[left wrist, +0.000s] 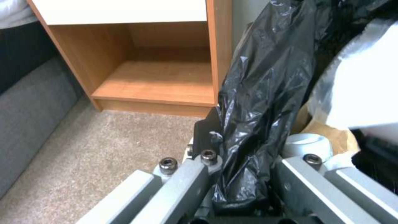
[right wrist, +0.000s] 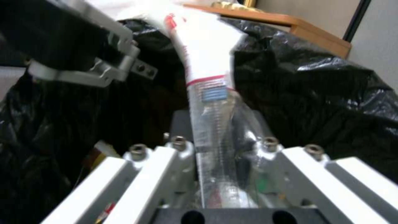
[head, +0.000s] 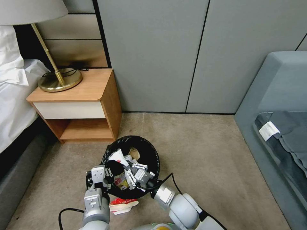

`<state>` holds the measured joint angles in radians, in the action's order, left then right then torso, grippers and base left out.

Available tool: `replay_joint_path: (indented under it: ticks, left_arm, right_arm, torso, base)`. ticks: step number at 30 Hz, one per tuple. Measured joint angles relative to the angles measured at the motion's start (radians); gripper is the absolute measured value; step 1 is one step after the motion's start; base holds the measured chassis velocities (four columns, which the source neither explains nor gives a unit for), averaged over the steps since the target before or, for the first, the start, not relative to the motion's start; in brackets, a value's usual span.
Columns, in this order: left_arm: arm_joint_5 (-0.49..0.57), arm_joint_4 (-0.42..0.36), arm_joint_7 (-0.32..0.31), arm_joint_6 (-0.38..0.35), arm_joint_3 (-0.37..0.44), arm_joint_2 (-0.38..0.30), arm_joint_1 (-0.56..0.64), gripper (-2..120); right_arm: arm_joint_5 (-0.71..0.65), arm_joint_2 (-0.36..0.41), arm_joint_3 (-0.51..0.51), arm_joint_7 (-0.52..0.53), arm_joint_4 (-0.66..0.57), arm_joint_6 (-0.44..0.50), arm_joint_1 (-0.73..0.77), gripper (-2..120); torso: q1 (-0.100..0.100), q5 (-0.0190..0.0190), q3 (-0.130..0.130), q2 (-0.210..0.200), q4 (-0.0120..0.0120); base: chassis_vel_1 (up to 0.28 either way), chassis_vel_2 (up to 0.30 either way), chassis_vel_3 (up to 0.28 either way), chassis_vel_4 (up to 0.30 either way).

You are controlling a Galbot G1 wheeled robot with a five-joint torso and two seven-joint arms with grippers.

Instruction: Pick up the trash bin, then pick up the garbage from the floor and place it into the trash bin.

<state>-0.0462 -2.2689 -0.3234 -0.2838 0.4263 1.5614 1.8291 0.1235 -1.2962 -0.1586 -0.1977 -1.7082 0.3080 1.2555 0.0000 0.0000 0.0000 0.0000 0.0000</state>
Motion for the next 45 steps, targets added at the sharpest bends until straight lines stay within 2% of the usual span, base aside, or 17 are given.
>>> replay_joint_path:
  ticks: [2, 3, 7, 10, 11, 13, 15, 17, 18, 21, 24, 31, 35, 37, 39, 41, 45]
  left_arm:
    - [0.0, -0.001, 0.0, 0.0, 0.0, 0.0, 0.0, 1]
    - [0.001, -0.003, 0.0, 0.0, 0.0, 0.0, 0.0, 1]
    - [0.001, -0.005, -0.001, 0.0, 0.0, 0.0, -0.001, 1]
    - [0.005, -0.005, -0.001, -0.001, 0.002, -0.002, -0.004, 1]
    - [0.005, -0.005, -0.001, -0.001, 0.002, -0.002, -0.004, 1]
    - [0.005, -0.006, -0.002, -0.003, 0.003, -0.002, -0.008, 1]
    - [0.005, -0.007, -0.002, -0.004, 0.003, -0.002, -0.008, 1]
    - [0.005, -0.009, -0.002, -0.007, 0.002, -0.002, -0.009, 1]
    - [0.005, -0.009, -0.002, -0.007, 0.002, -0.002, -0.009, 1]
    - [0.005, -0.01, -0.002, -0.008, 0.002, -0.002, -0.009, 1]
    - [0.006, -0.01, -0.003, -0.009, 0.003, -0.003, -0.009, 1]
    - [0.008, -0.006, -0.005, -0.009, 0.005, -0.004, -0.011, 1]
    - [0.009, 0.009, -0.007, -0.008, 0.008, -0.01, -0.008, 1]
    - [0.009, 0.01, -0.007, -0.007, 0.009, -0.011, -0.007, 1]
    - [0.019, 0.01, -0.007, -0.006, 0.019, -0.015, -0.004, 1]
    - [0.026, 0.008, -0.009, -0.005, 0.023, -0.016, -0.002, 1]
    - [0.041, 0.002, -0.012, -0.001, 0.038, -0.021, 0.002, 1]
  right_arm:
    - [0.005, 0.0, 0.0, 0.0, 0.0, 0.0, 0.003, 25]
    - [0.008, -0.001, 0.001, 0.001, 0.0, 0.001, 0.006, 32]
    - [0.01, 0.002, 0.001, 0.001, -0.003, 0.002, 0.009, 41]
    - [0.014, 0.01, 0.004, 0.001, -0.015, 0.005, 0.015, 58]
    - [0.014, 0.01, 0.004, 0.001, -0.015, 0.005, 0.015, 58]
    - [0.019, 0.011, 0.005, 0.001, -0.019, 0.009, 0.019, 70]
    - [0.02, 0.011, 0.005, 0.001, -0.02, 0.009, 0.02, 73]
    - [0.023, 0.011, 0.004, 0.0, -0.023, 0.011, 0.02, 84]
    - [0.023, 0.011, 0.004, 0.0, -0.023, 0.011, 0.02, 84]
    - [0.023, 0.013, 0.004, 0.0, -0.034, 0.011, 0.017, 97]
    - [0.023, 0.016, 0.004, 0.0, -0.044, 0.011, 0.015, 104]
    - [0.04, 0.014, 0.019, 0.013, -0.084, 0.026, 0.017, 112]
    - [0.091, -0.026, 0.052, 0.133, -0.135, 0.058, 0.009, 114]
    - [0.093, -0.032, 0.064, 0.148, -0.155, 0.058, 0.011, 114]
    - [0.095, -0.049, 0.117, 0.197, -0.245, 0.055, 0.04, 112]
    - [0.095, -0.055, 0.14, 0.217, -0.281, 0.048, 0.059, 112]
    - [0.078, -0.071, 0.222, 0.26, -0.372, 0.036, 0.138, 105]
  torso:
    - [0.0, 0.0, 0.0, 0.0, 0.0]
    - [0.0, 0.0, 0.0, 0.0, 0.0]
    - [0.0, 0.0, 0.0, 0.0, 0.0]
    - [0.0, 0.0, 0.0, 0.0, 0.0]
    - [0.0, 0.0, 0.0, 0.0, 0.0]
    - [0.0, 0.0, 0.0, 0.0, 0.0]
    - [0.0, 0.0, 0.0, 0.0, 0.0]
    - [0.0, 0.0, 0.0, 0.0, 0.0]
    - [0.0, 0.0, 0.0, 0.0, 0.0]
    - [0.0, 0.0, 0.0, 0.0, 0.0]
    - [0.0, 0.0, 0.0, 0.0, 0.0]
    - [0.0, 0.0, 0.0, 0.0, 0.0]
    - [0.0, -0.0001, 0.0, 0.0, 0.0002]
    - [0.0, -0.0002, 0.0, 0.0, 0.0002]
    - [0.0, -0.0001, 0.0, 0.0, 0.0]
    - [0.0, -0.0001, 0.0, 0.0, 0.0]
    - [0.0, 0.0, 0.0, 0.0, -0.0002]
  base:
    - [0.0, 0.0, 0.0, 0.0]
    - [0.0, 0.0, 0.0, 0.0]
    - [0.0, 0.0, 0.0, 0.0]
    - [0.0, 0.0, 0.0, 0.0]
    - [0.0, 0.0, 0.0, 0.0]
    - [0.0, 0.0, 0.0, 0.0]
    - [0.0, 0.0, 0.0, 0.0]
    - [0.0, 0.0, 0.0, 0.0]
    - [0.0, 0.0, 0.0, 0.0]
    - [0.0, 0.0, 0.0, 0.0]
    - [0.0, 0.0, 0.0, 0.0]
    - [0.0, 0.0, 0.0, 0.0]
    - [0.0, 0.0, 0.0, 0.0]
    - [0.0, 0.0, 0.0, 0.0]
    - [0.0, 0.0, 0.0, 0.0]
    - [0.0, 0.0, 0.0, 0.0]
    - [0.0, 0.0, 0.0, 0.0]
